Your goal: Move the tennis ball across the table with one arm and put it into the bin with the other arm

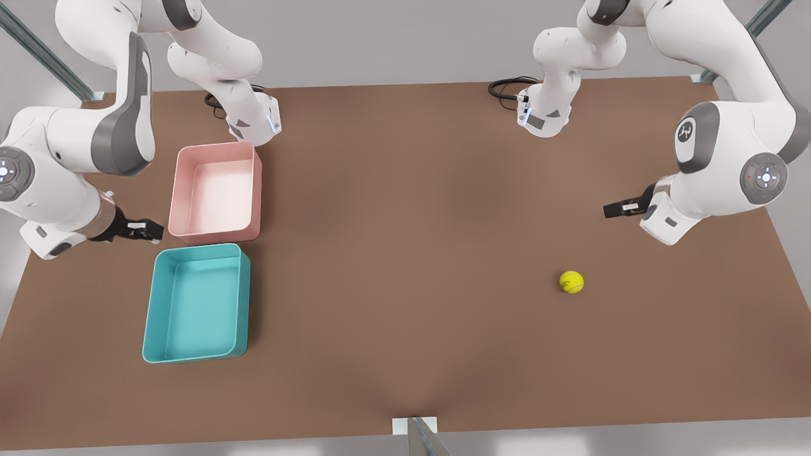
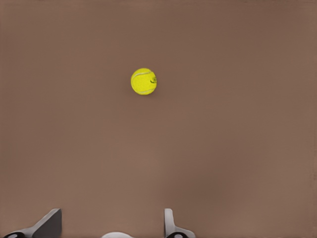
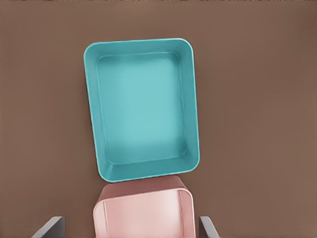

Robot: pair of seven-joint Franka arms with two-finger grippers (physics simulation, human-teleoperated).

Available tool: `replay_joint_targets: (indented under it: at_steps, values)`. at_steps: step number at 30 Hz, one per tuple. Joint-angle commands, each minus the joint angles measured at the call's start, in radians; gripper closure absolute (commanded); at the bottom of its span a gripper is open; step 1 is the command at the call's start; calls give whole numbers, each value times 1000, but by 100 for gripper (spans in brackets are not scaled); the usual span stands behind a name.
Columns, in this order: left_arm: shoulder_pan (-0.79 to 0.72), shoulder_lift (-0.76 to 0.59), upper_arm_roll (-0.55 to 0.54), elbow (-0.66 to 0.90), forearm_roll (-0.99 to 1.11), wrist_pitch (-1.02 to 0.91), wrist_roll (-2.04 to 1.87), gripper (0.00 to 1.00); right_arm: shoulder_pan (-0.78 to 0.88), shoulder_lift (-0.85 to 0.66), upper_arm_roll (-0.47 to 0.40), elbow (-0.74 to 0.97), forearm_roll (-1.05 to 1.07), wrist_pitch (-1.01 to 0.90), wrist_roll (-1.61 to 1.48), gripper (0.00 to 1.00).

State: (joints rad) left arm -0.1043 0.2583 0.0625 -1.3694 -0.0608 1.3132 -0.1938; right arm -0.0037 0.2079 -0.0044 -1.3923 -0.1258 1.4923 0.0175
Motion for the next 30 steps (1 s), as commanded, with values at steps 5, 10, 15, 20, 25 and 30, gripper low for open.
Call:
replay_joint_targets:
  at_steps: [5, 10, 15, 20, 25, 30]
  values:
    - [5, 87, 10, -37, 10, 176, 374, 79, 1, 5, -2, 1, 9, -6, 30, 0]
    - [35, 188, 10, -194, 71, 622, 1411, 79, 7, 19, -2, -7, 14, -18, 32, 0]
    - [92, 326, 10, -191, 79, 776, 2372, 79, 8, 10, -2, 7, 41, -23, 22, 0]
    - [87, 337, 6, -273, 137, 848, 2406, 79, 7, 16, -2, 4, 57, -13, 24, 0]
    - [87, 335, 6, -370, 219, 910, 2217, 79, 8, 18, -2, -1, 57, -13, 24, 0]
    - [91, 361, -15, -372, 217, 906, 2160, 79, 8, 18, -2, -4, 57, -12, 24, 0]
